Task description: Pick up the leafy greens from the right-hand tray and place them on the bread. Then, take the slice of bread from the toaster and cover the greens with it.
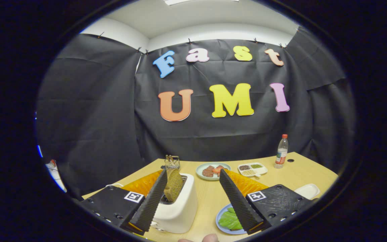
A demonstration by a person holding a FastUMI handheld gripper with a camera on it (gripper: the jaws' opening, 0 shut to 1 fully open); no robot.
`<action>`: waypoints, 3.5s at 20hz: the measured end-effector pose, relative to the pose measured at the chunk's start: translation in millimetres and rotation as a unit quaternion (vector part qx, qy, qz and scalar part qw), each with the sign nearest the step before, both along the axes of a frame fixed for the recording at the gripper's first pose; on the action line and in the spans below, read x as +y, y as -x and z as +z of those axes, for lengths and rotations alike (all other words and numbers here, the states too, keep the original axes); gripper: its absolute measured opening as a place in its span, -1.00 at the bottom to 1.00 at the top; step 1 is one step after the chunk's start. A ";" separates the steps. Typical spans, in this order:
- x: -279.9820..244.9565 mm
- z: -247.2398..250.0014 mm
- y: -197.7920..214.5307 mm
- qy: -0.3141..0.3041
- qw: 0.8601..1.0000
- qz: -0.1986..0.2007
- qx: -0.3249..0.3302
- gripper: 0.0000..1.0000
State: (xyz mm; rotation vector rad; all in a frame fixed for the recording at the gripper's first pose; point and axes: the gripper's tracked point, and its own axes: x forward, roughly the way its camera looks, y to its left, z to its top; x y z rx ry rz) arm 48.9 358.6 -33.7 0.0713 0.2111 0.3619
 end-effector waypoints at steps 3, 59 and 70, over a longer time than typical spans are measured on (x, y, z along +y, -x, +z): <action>33.5 -17.3 -8.9 -0.008 1.000 0.009 0.026 0.92; -84.2 -1.7 -9.2 -0.032 0.999 -0.039 0.002 -0.90; -116.5 -111.7 -23.9 -0.088 0.987 -0.070 0.112 -0.90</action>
